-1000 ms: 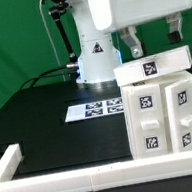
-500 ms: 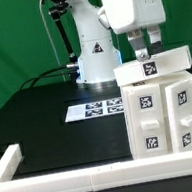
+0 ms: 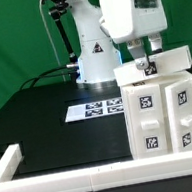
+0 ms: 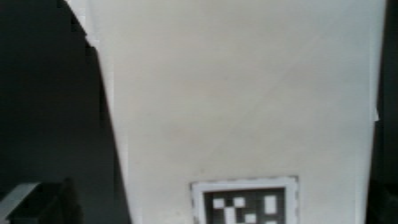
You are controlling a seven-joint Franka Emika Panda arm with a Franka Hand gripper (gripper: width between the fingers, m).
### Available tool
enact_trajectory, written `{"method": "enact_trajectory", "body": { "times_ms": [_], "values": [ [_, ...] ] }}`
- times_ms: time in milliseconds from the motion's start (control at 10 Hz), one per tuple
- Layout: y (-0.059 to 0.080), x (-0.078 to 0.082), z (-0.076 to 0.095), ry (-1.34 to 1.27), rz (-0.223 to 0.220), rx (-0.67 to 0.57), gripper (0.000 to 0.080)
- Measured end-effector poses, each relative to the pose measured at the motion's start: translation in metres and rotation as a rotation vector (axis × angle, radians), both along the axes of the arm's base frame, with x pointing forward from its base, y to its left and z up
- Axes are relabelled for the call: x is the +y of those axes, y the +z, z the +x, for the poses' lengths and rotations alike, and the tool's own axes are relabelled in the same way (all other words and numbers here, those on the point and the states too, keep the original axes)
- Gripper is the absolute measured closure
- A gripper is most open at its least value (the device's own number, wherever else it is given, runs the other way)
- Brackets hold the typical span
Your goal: Assemble cabinet
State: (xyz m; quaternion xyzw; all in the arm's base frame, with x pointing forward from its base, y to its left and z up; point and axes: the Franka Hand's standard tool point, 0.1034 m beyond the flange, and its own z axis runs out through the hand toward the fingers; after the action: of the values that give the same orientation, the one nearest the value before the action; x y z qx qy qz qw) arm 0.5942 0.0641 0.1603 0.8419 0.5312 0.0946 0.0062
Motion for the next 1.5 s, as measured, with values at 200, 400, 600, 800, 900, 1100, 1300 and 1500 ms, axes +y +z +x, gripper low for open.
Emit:
{"method": "enact_trajectory", "body": {
  "times_ms": [200,400,600,800,900,1100,1300,1500],
  "values": [
    [-0.005,0.0002,-0.0042,-0.004,0.0,0.011,0.0028],
    [-0.005,-0.0009,-0.004,-0.024,0.003,0.013,0.021],
    [-0.005,-0.0018,-0.004,-0.043,0.005,0.014,0.0241],
    [-0.0053,-0.0041,-0.0038,-0.238,0.039,0.03,0.0241],
    [-0.0055,-0.0036,-0.0034,-0.356,0.059,0.032,0.0241],
    [-0.0056,-0.0034,-0.0028,-0.543,0.093,0.035,0.0241],
    [-0.006,-0.0018,-0.0031,-0.819,0.142,0.061,0.024],
    [-0.0061,0.0039,-0.0039,-1.047,0.182,0.084,0.024]
  ]
}}
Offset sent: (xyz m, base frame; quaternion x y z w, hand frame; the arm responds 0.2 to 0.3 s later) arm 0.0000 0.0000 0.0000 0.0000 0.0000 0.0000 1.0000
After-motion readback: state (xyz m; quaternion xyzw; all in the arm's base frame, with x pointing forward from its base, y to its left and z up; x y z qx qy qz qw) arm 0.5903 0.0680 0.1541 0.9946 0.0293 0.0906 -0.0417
